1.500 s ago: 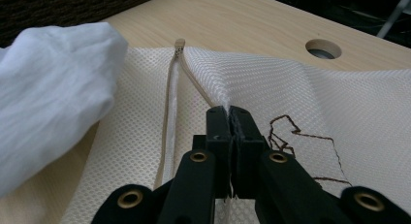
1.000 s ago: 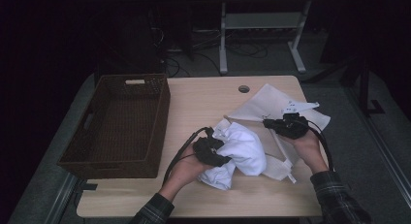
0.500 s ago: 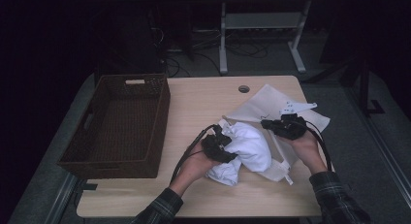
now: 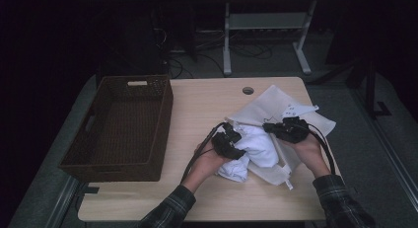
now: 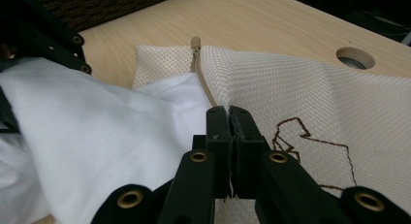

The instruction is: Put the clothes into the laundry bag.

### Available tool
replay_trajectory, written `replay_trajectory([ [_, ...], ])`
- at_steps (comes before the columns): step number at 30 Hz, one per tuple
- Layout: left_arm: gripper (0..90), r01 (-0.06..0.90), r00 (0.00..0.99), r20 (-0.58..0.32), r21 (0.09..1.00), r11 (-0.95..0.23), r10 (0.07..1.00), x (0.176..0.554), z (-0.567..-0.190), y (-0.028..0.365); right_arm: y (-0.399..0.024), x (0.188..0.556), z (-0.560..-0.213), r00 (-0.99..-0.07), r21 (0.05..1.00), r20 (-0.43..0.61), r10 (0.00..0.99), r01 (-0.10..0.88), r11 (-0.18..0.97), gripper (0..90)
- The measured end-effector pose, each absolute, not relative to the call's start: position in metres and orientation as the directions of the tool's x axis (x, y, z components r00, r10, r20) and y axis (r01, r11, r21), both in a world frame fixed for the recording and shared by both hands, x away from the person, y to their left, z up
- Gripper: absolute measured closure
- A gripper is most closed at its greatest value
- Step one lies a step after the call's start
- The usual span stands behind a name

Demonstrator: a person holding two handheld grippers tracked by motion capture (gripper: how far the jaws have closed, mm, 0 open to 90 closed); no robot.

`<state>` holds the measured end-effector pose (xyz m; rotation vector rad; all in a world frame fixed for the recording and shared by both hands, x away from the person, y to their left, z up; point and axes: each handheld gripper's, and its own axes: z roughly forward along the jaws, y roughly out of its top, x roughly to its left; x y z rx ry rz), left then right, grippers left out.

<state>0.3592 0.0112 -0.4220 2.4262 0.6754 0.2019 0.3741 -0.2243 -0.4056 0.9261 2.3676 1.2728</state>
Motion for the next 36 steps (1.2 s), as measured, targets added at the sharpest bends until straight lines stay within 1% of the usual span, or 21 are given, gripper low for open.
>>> replay_trajectory([
  [10, 59.8, 0.463, 0.826, -0.011, 0.582, -0.668, 0.563, 0.372, -0.429, -0.004, -0.221, 0.374, -0.408, -0.752, 0.82, 0.041, 0.658, 0.401, 0.407, 87.1],
  [19, 56.7, 0.482, 0.805, -0.01, 0.595, -0.643, 0.594, 0.378, -0.438, -0.021, -0.223, 0.375, -0.41, -0.747, 0.82, 0.044, 0.663, 0.406, 0.403, 87.1],
  [24, 49.2, 0.485, 0.804, -0.018, 0.599, -0.637, 0.595, 0.379, -0.439, -0.023, -0.223, 0.375, -0.41, -0.747, 0.821, 0.046, 0.664, 0.407, 0.401, 87.1],
  [31, 30.6, 0.476, 0.818, -0.054, 0.623, -0.621, 0.573, 0.375, -0.432, -0.017, -0.224, 0.375, -0.41, -0.747, 0.821, 0.048, 0.663, 0.407, 0.399, 86.9],
  [33, 27.0, 0.475, 0.823, -0.071, 0.632, -0.613, 0.564, 0.373, -0.426, -0.014, -0.224, 0.375, -0.41, -0.746, 0.82, 0.049, 0.664, 0.41, 0.4, 86.9],
  [36, 24.1, 0.468, 0.832, -0.092, 0.646, -0.602, 0.548, 0.368, -0.417, -0.007, -0.223, 0.375, -0.411, -0.748, 0.819, 0.048, 0.662, 0.409, 0.403, 86.9],
])
